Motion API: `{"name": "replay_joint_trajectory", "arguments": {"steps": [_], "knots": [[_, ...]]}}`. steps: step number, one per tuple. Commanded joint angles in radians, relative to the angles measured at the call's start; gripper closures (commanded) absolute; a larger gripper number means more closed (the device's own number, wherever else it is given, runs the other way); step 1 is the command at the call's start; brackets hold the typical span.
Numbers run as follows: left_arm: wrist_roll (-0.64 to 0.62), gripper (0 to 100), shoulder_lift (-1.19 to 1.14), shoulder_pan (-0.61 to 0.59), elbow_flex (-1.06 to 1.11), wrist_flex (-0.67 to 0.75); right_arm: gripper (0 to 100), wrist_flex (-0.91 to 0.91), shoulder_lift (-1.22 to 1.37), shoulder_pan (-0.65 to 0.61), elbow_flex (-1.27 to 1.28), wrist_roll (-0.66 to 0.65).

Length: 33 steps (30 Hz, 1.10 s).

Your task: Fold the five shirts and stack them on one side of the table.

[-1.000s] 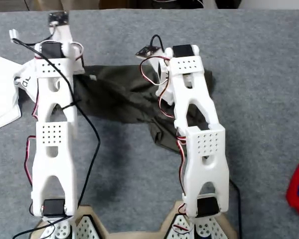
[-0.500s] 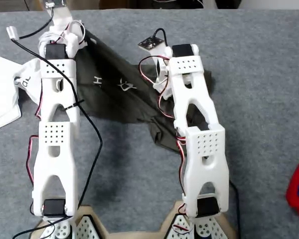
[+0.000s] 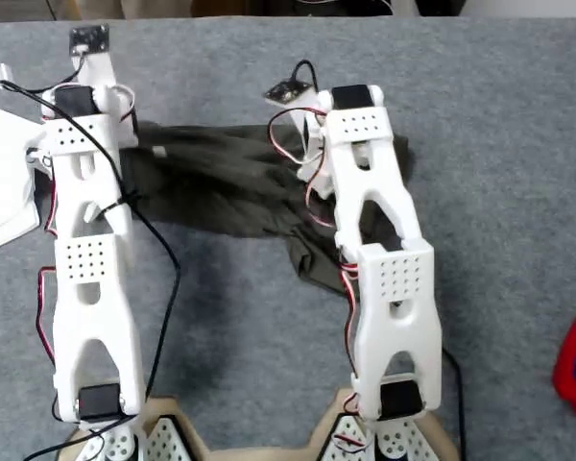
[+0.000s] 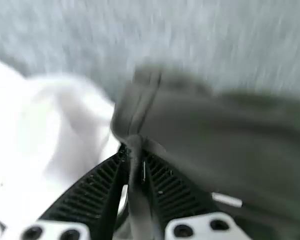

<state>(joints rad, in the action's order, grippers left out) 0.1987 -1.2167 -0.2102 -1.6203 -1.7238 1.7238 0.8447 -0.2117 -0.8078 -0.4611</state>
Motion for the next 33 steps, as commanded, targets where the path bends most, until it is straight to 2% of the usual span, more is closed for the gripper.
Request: {"name": "replay_joint_trajectory", "arguments": {"steps": [1,6,18,21,25,27,30,33], "knots": [[0.034,98,0.031,-0.035,0.0,-0.038,98.9,0.061,-0.084,-0.004,-0.07,-0.035],[0.037,98,0.031,-0.04,0.015,-0.037,98.8,0.061,-0.16,-0.001,-0.028,-0.032],[0.034,98,0.033,-0.043,-0.054,-0.035,97.9,0.051,-0.553,0.031,0.064,-0.035],[0.034,98,0.033,-0.041,-0.052,-0.035,91.0,0.06,-0.556,0.022,0.105,-0.035],[0.034,98,0.03,-0.04,-0.052,-0.035,70.4,0.061,-0.604,0.001,0.266,-0.028],[0.035,98,0.03,-0.043,-0.052,-0.035,65.7,0.061,-0.653,-0.001,0.366,-0.028],[0.037,98,0.031,-0.046,-0.051,-0.035,68.4,0.054,-0.723,0.004,0.53,-0.028],[0.037,98,0.022,-0.048,-0.051,-0.035,77.0,-0.043,-0.746,-0.005,0.688,-0.023]]}}
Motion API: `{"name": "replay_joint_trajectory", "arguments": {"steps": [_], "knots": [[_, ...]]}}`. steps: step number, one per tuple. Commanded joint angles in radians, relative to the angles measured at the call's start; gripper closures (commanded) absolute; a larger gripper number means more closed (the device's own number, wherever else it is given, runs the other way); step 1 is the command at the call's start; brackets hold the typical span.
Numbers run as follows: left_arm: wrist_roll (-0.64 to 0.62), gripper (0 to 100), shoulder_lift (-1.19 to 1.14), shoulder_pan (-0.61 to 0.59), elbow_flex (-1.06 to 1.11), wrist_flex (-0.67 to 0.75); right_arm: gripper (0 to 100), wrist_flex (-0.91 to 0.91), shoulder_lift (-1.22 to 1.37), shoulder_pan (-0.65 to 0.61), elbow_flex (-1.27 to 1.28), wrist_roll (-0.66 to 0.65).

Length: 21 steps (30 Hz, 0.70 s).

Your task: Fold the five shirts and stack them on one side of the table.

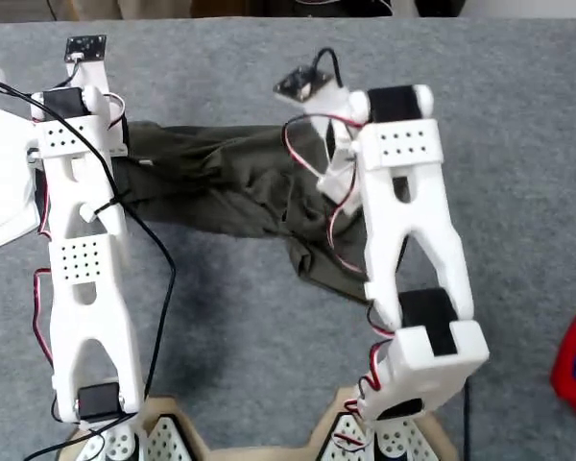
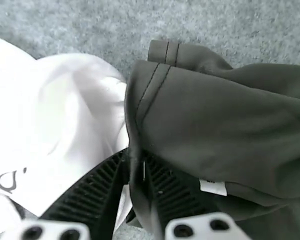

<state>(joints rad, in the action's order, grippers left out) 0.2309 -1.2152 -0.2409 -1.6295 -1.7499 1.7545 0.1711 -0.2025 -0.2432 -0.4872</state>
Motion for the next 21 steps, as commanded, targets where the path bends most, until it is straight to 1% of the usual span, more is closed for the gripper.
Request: {"name": "replay_joint_trajectory", "arguments": {"steps": [1,3,6,14,17,21], "knots": [[0.005,98,0.021,-0.017,-0.04,-0.009,80.0,-0.118,-0.074,-0.021,0.162,0.021],[0.005,98,0.021,-0.014,-0.018,-0.009,82.5,-0.203,-0.068,-0.033,0.213,0.046],[0.005,98,0.021,-0.012,0.02,-0.009,80.8,-0.292,-0.068,-0.058,0.254,0.066],[0.002,98,0.022,-0.021,0.084,-0.009,80.0,-0.353,-0.067,-0.202,0.286,0.143],[0.002,98,0.027,-0.021,0.084,-0.009,80.3,-0.381,-0.067,-0.248,0.314,0.146],[0.0,98,0.03,-0.021,0.083,-0.009,80.4,-0.408,-0.067,-0.259,0.318,0.146]]}}
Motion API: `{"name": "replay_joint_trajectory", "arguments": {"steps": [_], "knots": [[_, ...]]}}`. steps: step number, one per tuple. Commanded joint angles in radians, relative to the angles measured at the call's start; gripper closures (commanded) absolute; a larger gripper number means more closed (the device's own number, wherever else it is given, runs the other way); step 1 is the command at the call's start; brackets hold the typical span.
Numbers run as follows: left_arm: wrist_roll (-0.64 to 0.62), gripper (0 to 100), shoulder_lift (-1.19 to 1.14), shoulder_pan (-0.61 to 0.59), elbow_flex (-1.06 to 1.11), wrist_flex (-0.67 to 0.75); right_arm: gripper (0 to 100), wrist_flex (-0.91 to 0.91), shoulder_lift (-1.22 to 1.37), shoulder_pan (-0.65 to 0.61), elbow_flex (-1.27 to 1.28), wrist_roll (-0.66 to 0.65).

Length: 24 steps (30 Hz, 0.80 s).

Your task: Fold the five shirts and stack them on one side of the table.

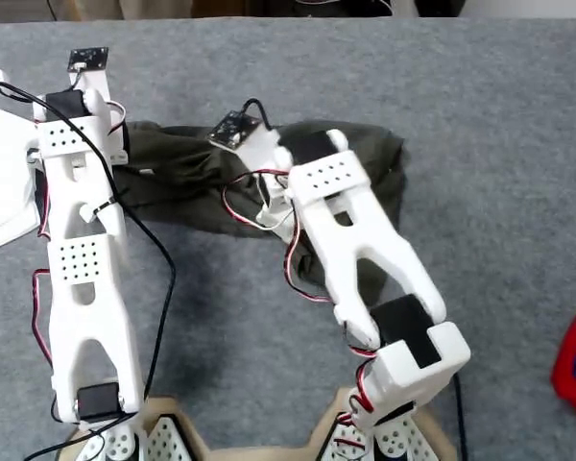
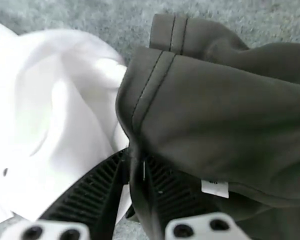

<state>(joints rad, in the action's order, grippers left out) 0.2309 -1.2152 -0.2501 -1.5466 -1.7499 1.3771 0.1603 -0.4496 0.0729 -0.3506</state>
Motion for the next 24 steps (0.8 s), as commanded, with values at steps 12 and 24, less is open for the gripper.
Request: {"name": "replay_joint_trajectory", "arguments": {"steps": [12,24], "knots": [[0.0,98,0.03,-0.014,0.0,-0.009,80.7,-0.094,0.074,-0.005,-0.005,0.009],[0.0,98,0.03,-0.015,-0.003,-0.009,98.8,-0.095,0.107,-0.005,-0.025,0.012]]}}
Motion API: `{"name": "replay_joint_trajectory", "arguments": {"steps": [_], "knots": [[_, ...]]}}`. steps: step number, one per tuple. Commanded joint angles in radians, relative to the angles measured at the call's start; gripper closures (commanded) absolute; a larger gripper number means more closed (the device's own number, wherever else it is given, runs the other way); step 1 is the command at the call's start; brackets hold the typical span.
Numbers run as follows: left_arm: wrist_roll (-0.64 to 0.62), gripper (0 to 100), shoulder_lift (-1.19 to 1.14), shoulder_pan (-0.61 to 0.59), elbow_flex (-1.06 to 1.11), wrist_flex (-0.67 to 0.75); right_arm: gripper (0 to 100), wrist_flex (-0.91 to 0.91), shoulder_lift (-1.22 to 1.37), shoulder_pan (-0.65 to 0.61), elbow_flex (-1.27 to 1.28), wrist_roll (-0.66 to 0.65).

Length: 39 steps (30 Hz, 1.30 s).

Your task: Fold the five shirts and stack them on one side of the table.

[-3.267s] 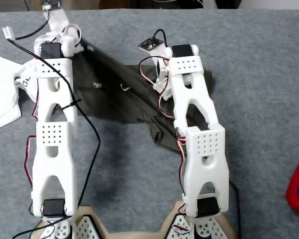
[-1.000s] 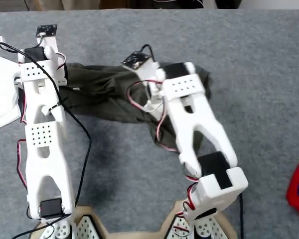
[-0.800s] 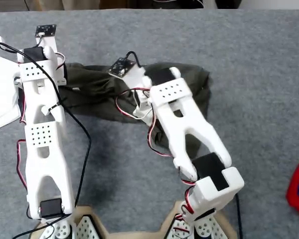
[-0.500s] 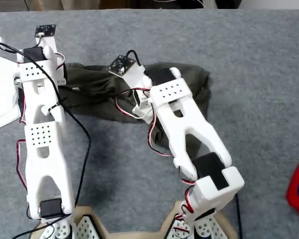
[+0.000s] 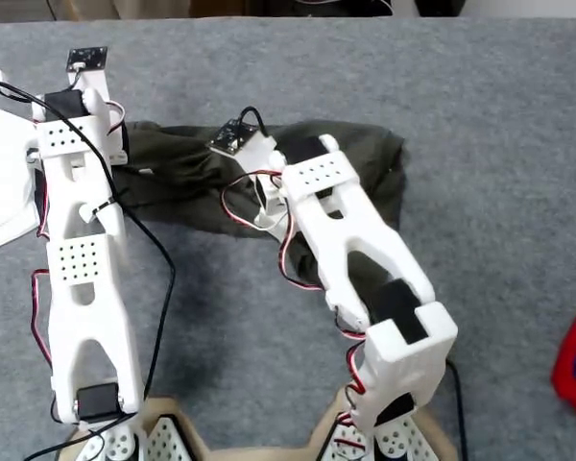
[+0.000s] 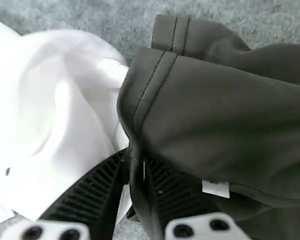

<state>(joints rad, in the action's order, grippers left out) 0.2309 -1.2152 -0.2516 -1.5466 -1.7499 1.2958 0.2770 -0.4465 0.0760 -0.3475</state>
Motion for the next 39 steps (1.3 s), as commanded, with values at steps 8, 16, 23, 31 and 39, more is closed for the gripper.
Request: {"name": "replay_joint_trajectory", "arguments": {"steps": [8,16,23,31,39], "knots": [[0.0,98,0.03,-0.031,-0.008,-0.009,99.4,-0.005,-0.004,0.105,-0.122,0.192],[0.0,98,0.031,-0.02,-0.129,0.049,99.5,-0.011,-0.008,0.282,-0.285,0.189],[0.0,98,0.087,0.023,-0.127,0.339,99.5,-0.084,0.022,0.374,-0.581,0.187],[0.0,98,0.09,0.071,-0.126,0.663,99.5,-0.31,0.234,0.374,-0.802,0.087],[0.0,98,0.088,0.1,-0.087,1.076,99.5,-0.499,0.495,0.377,-1.162,0.026]]}}
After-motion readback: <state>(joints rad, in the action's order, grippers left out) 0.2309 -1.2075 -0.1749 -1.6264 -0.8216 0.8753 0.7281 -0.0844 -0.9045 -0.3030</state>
